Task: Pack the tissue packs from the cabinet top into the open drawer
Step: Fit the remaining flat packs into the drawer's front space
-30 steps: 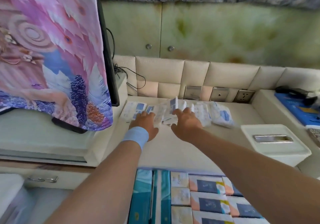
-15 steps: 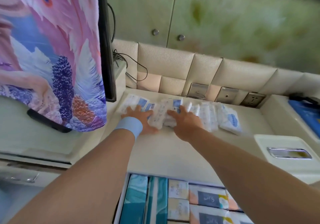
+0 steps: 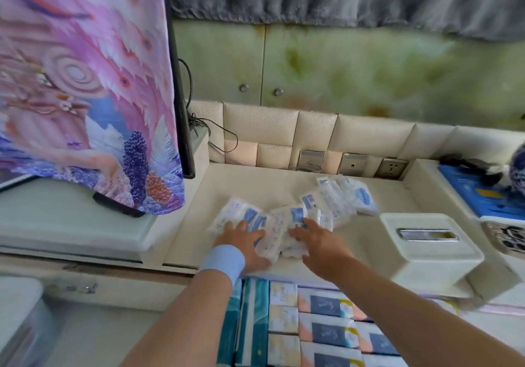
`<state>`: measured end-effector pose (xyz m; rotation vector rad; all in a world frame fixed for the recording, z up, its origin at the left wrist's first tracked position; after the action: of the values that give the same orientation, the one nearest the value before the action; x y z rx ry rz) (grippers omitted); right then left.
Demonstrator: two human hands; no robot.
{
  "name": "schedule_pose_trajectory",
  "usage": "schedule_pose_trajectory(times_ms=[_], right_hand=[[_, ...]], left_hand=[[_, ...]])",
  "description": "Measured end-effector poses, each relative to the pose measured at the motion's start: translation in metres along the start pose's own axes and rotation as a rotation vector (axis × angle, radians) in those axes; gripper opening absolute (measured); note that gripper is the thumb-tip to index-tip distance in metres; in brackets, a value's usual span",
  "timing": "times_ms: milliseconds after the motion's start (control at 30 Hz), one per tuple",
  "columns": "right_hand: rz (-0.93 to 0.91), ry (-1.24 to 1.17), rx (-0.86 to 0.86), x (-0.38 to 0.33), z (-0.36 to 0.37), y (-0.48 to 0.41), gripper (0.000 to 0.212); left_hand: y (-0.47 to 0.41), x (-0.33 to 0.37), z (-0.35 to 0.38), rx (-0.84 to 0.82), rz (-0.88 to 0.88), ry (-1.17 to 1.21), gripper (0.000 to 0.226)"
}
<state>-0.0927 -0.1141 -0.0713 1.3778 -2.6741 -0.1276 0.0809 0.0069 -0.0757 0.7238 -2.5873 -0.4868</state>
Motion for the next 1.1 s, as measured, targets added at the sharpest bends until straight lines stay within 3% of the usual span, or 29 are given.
schedule_pose_trajectory(times_ms=[233,367,467,533,633,733,833,933,1033,1100], right_hand=[[0.005,0.203,-0.104,0.014,-0.013,0.05,0.057],[0.011,0.235,-0.192,0.015,-0.025,0.059,0.058],[0.003,0.228,-0.19,0.019,-0.039,0.065,0.063],[0.015,0.065,-0.154,0.024,-0.05,0.068,0.068],[0.023,-0.422,-0.119,0.025,-0.068,0.064,0.082],[0.016,-0.83,-0.043,0.019,-0.082,0.055,0.085],[-0.01,-0.925,-0.055,0.016,-0.094,0.051,0.055],[-0.051,-0.791,-0.08,0.016,-0.094,0.048,0.02],[-0.056,-0.781,-0.036,0.008,-0.092,0.045,0.016],[-0.048,-0.847,0.015,0.002,-0.09,0.041,0.018]], left_hand=[[0.037,0.03,0.022,0.036,0.03,0.059,0.057],[0.051,0.034,0.019,0.221,0.164,0.434,0.035],[0.07,0.043,0.0,0.261,0.07,0.709,0.034],[0.079,0.047,-0.013,0.264,0.012,0.877,0.031],[0.096,0.052,-0.034,0.161,-0.035,1.24,0.017],[0.108,0.052,-0.049,0.07,-0.053,1.367,0.023],[0.113,0.049,-0.057,-0.017,-0.06,1.366,0.025],[0.11,0.043,-0.062,0.075,0.017,1.063,0.022],[0.11,0.045,-0.066,0.173,0.155,0.615,0.034],[0.106,0.049,-0.068,0.196,0.168,0.418,0.025]])
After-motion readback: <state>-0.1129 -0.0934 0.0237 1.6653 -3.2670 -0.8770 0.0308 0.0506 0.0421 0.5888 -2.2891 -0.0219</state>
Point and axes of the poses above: each hand's wrist, its own y-axis away from the middle knuckle, its own z-axis out of the palm, x = y × z, the point moved 1 cm from there along -y, towards the middle knuckle, and after that the axes turned 11 degrees about y, right-handed, at the moved point
